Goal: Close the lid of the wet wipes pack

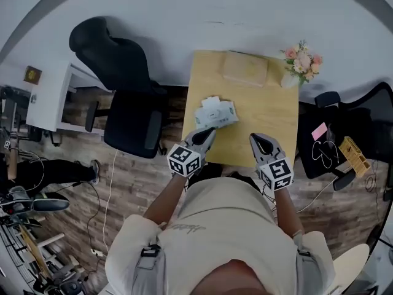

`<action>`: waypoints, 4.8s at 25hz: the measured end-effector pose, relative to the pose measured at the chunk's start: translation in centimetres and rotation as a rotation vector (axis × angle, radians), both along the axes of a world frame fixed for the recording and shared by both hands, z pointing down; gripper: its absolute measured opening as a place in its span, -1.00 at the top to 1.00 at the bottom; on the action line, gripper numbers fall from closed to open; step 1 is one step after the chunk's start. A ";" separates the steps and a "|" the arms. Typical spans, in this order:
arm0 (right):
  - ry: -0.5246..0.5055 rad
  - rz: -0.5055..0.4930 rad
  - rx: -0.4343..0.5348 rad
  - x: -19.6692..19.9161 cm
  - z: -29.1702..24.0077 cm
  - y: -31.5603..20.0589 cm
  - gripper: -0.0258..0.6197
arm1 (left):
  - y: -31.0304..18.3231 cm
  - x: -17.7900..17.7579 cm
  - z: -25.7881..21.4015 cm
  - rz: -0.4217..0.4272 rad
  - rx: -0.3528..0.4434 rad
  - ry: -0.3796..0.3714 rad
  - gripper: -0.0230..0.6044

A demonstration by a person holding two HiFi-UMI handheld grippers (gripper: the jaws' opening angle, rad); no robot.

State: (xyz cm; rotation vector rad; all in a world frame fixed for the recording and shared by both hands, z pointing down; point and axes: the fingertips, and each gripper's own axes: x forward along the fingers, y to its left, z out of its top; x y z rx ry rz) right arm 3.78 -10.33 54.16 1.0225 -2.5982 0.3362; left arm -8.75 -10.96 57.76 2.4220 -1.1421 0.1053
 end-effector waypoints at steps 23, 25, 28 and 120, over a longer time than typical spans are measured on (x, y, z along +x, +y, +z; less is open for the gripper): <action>0.078 0.108 -0.120 -6.5 3.0 -6.9 0.92 | -13.1 -8.8 15.5 0.037 -0.335 -0.020 0.48; 0.080 0.110 -0.130 -6.4 3.2 -7.0 0.92 | -13.8 -9.0 16.4 0.026 -0.372 0.005 0.48; 0.087 0.117 -0.142 -6.1 3.8 -7.0 0.92 | -15.0 -9.1 18.0 0.024 -0.428 0.033 0.47; 0.003 0.054 -0.110 1.6 3.7 -4.1 0.92 | -9.2 -1.0 17.0 0.214 -0.450 -0.429 0.87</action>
